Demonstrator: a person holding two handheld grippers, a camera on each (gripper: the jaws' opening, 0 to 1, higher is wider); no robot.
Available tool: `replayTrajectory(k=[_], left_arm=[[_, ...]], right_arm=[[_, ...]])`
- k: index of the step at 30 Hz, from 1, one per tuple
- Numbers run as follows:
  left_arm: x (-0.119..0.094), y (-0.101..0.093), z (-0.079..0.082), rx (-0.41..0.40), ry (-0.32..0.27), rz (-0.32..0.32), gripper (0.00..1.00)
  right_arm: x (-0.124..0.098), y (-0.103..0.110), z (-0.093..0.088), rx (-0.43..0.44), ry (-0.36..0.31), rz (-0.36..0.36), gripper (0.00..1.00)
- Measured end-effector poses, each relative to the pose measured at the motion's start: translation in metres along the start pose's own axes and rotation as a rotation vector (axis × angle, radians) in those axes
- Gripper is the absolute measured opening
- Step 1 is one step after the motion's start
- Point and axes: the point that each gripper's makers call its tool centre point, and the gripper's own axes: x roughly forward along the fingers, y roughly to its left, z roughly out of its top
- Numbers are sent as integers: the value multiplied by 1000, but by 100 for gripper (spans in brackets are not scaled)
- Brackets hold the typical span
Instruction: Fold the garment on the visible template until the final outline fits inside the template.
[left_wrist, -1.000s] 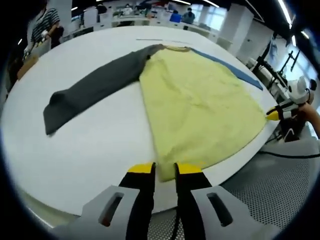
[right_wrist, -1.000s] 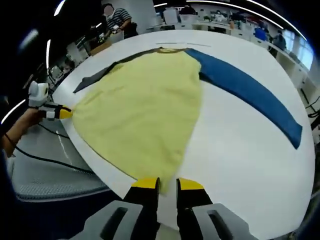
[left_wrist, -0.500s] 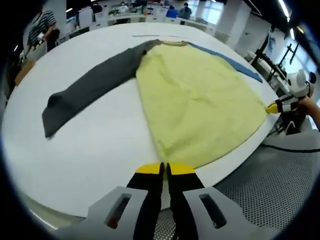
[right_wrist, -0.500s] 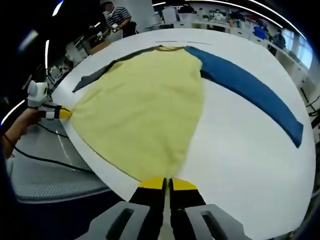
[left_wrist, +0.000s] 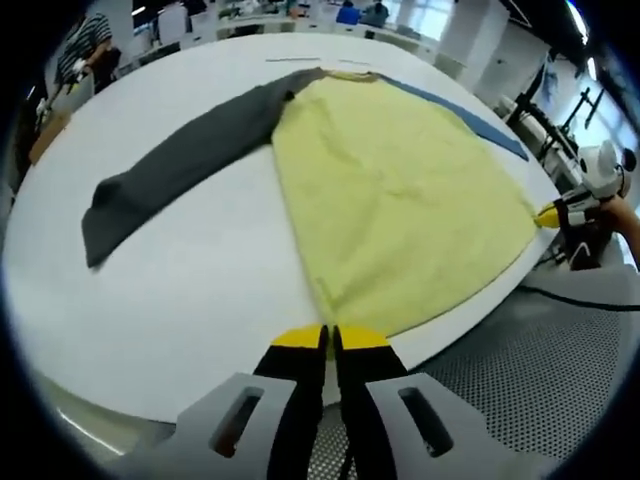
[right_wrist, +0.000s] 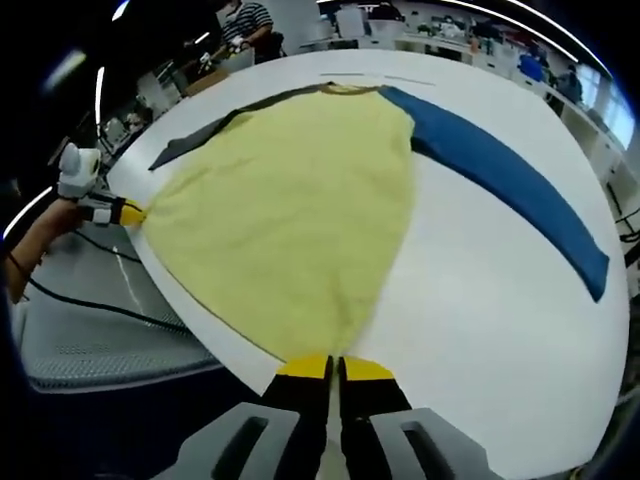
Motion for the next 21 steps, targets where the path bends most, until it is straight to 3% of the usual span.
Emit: replayTrajectory(k=[6, 10, 21], left_arm=[[-1, 0, 0, 19, -1, -5, 5], [-3, 1, 7, 28, -46, -5, 23], [-5, 3, 34, 47, -210, 2, 58]], right_arm=[[-1, -1, 1, -20, -12, 4, 0], [-5, -1, 9, -9, -66, 8, 5], [-19, -16, 30, -7, -189, -19, 50]])
